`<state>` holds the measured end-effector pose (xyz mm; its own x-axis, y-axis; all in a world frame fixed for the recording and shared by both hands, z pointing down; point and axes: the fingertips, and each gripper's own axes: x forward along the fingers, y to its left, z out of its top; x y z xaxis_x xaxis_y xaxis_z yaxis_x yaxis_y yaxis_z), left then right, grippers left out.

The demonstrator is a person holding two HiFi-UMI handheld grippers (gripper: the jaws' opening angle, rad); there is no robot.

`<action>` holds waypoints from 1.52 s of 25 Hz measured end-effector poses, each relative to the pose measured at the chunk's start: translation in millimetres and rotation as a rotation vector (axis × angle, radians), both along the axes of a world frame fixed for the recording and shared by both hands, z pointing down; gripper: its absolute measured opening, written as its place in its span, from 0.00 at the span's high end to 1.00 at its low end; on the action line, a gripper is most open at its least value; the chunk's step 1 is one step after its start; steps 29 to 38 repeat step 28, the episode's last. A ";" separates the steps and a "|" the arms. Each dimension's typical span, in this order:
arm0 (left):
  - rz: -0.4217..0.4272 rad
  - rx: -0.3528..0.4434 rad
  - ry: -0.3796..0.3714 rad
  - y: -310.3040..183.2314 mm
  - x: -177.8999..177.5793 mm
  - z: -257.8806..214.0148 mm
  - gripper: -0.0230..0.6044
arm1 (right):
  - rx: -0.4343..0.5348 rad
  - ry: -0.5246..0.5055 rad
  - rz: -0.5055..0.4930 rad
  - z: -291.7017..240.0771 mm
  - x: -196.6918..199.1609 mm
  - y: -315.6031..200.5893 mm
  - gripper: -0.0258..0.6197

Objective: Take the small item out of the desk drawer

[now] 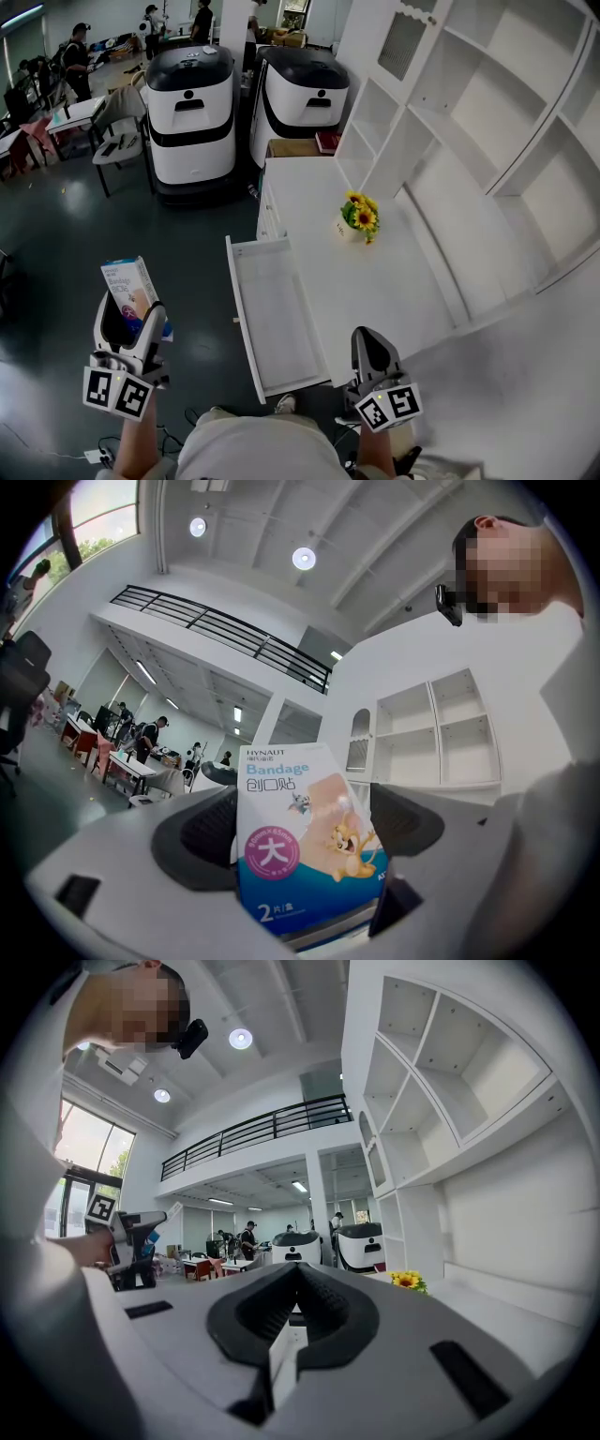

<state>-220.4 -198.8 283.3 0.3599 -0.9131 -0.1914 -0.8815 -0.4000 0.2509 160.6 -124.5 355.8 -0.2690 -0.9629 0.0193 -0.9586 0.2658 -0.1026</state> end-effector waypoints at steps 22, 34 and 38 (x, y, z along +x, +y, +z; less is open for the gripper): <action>0.011 -0.002 0.010 0.2 10.1 1.1 0.25 | -0.002 0.005 0.001 1.5 5.0 3.4 0.95; 0.013 -0.004 0.006 0.5 10.6 2.3 0.25 | 0.000 0.006 -0.005 1.5 3.1 2.5 0.95; 0.013 -0.004 0.006 0.5 10.6 2.3 0.25 | 0.000 0.006 -0.005 1.5 3.1 2.5 0.95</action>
